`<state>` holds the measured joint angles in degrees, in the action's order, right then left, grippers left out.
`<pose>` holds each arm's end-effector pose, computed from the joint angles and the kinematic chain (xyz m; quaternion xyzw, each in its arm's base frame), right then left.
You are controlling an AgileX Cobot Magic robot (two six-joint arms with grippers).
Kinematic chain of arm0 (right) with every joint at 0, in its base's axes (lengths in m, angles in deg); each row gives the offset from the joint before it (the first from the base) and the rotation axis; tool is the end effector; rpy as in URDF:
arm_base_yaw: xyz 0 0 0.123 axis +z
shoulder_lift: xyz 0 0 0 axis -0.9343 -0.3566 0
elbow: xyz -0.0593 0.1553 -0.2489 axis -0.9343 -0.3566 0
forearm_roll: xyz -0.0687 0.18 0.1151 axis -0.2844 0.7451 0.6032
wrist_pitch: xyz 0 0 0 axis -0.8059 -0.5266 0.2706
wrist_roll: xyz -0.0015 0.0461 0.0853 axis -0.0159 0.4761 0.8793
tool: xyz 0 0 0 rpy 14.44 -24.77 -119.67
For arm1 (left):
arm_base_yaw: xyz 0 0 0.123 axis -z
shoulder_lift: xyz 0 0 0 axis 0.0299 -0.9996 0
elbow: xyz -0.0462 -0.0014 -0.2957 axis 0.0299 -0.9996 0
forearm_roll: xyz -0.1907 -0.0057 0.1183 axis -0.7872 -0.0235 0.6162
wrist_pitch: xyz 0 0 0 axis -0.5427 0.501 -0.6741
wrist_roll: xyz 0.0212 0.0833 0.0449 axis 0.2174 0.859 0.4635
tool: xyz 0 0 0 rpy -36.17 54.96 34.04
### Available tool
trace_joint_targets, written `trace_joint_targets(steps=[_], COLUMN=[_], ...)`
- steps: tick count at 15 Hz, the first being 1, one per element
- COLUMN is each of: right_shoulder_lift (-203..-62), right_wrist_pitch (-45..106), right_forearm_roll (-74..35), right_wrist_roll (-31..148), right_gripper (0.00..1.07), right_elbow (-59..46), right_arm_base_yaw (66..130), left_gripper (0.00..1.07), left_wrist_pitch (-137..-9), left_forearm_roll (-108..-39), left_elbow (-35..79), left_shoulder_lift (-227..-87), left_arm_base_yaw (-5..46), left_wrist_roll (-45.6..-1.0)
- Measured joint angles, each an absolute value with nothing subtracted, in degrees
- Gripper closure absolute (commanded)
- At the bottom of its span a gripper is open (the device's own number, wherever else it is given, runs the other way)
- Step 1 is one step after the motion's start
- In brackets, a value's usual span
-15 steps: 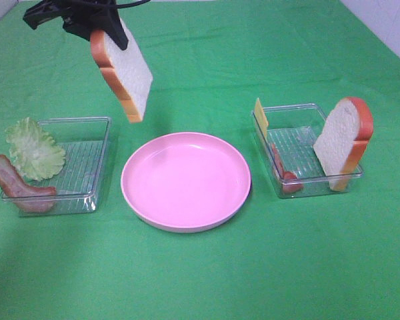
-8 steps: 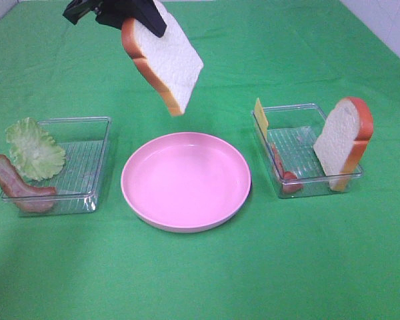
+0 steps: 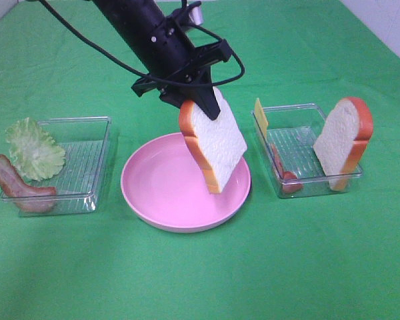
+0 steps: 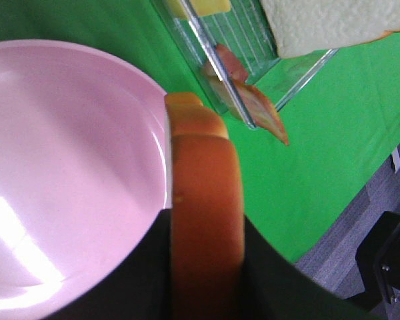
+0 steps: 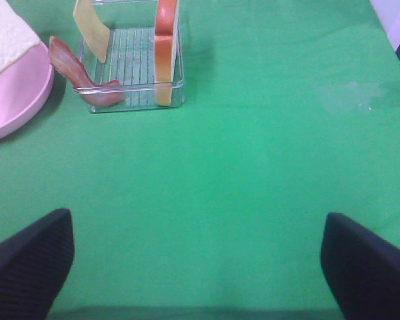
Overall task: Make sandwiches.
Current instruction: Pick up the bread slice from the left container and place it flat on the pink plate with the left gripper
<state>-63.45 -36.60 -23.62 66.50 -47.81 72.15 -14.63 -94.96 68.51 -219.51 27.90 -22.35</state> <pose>-0.0375 -0.0078 0.2468 0.0050 0.8747 -0.0054 0.4846 0.3973 -0.2553 0.2328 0.1770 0.9330 -0.3116 0.0337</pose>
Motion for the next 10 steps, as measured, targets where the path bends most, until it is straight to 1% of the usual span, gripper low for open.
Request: trace_joint_targets(steps=[2,4,6,7,8,9,10], right_shoulder_lift=[-63.4,-63.4,-63.4,-63.4,-63.4,-63.4,-63.4], right_wrist_pitch=[-36.6,-36.6,-36.6,-36.6,-36.6,-36.6,-36.6], right_forearm_roll=[-23.6,-23.6,-23.6,-23.6,-23.6,-23.6,-23.6], right_wrist_roll=[66.5,66.5,66.5,66.5,66.5,66.5,66.5], right_gripper=[0.11,0.11,0.11,0.11,0.11,0.11,0.11], right_elbow=[-47.8,-47.8,-47.8,-47.8,-47.8,-47.8,-47.8], right_arm_base_yaw=[72.1,72.1,72.1,72.1,72.1,72.1,72.1], left_gripper=[0.96,0.96,0.95,0.90,0.81,0.68,0.51], left_wrist_pitch=[-14.6,-14.7,-14.7,-14.7,-14.7,-14.7,-14.7], left_forearm_roll=[-94.7,-94.7,-94.2,-93.5,-92.5,-91.7,-91.0], left_elbow=[68.5,68.5,68.5,68.5,68.5,68.5,68.5], left_shoulder_lift=[-222.1,-224.0,-224.8,-224.9,-224.9,-224.9,-224.9], left_arm_base_yaw=[27.9,27.9,27.9,27.9,27.9,27.9,27.9], left_wrist_roll=[-22.9,-24.7,-25.0,-25.0,-25.0,-25.1,-25.2])
